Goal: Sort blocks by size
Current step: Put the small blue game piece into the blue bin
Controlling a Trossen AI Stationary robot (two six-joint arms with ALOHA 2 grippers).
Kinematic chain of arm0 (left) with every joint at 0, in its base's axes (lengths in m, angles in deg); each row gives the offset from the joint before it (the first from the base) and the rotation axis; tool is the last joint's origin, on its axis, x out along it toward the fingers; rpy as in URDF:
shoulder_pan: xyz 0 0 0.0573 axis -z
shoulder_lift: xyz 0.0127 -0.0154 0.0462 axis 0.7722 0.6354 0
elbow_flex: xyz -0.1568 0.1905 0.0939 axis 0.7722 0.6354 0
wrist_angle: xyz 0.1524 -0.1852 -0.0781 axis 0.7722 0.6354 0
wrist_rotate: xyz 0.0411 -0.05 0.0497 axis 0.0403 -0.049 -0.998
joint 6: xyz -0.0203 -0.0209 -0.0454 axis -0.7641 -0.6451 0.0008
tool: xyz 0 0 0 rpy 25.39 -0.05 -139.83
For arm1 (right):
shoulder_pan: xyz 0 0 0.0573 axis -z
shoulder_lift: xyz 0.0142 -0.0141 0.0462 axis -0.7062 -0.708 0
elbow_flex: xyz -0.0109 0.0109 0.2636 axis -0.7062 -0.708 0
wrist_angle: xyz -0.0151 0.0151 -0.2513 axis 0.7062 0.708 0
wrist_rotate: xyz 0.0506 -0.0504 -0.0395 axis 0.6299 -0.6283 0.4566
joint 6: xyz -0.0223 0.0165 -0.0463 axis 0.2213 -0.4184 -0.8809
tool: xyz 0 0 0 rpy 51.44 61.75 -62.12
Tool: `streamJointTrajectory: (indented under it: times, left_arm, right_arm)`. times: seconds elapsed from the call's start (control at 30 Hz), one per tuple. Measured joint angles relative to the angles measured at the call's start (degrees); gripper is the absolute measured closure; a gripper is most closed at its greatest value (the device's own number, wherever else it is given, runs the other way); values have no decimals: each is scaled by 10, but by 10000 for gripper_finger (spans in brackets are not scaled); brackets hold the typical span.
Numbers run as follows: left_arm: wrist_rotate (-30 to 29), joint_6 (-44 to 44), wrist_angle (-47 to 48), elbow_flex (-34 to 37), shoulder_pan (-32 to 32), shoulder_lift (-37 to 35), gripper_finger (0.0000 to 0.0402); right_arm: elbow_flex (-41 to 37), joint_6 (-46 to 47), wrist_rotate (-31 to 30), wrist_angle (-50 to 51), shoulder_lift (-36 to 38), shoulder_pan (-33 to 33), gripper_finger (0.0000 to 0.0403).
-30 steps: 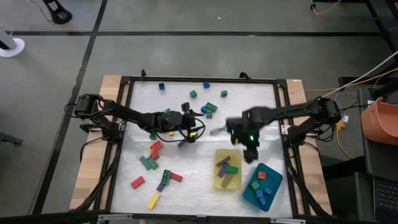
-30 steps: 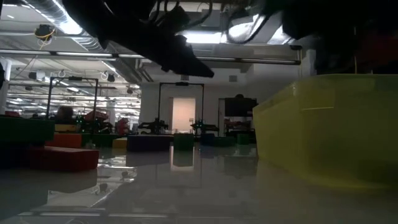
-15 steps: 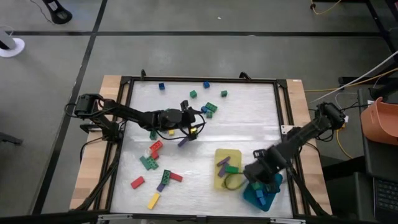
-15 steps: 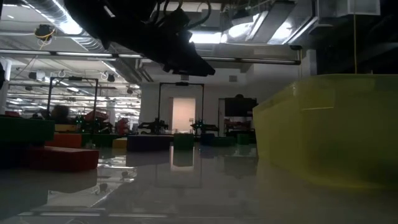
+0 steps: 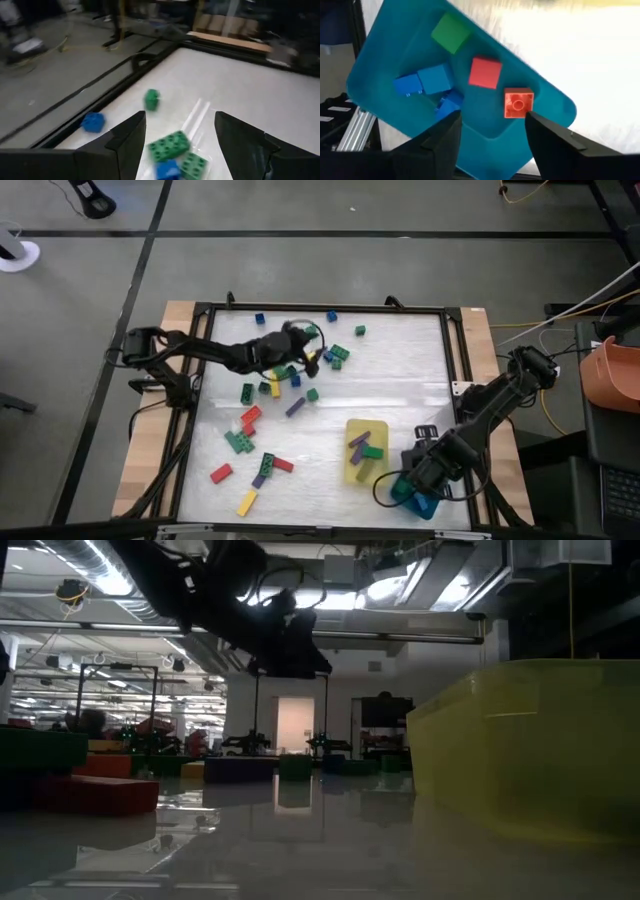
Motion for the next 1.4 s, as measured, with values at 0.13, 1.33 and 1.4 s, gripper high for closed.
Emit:
streamJointTrajectory:
  times: [0.13, 1.33, 1.4]
  left_arm:
    - [-39, -59, 18, 0, -58, 0, 178]
    - [-50, -305, 301, 0, -340, 56, 178]
    - [-50, -310, 297, 0, -340, 65, 178]
  right_arm:
    - [0, -17, -3, 4, 0, 8, 183]
    - [0, -303, -26, 18, 0, 170, 182]
    - [0, -303, -27, 19, 0, 170, 182]
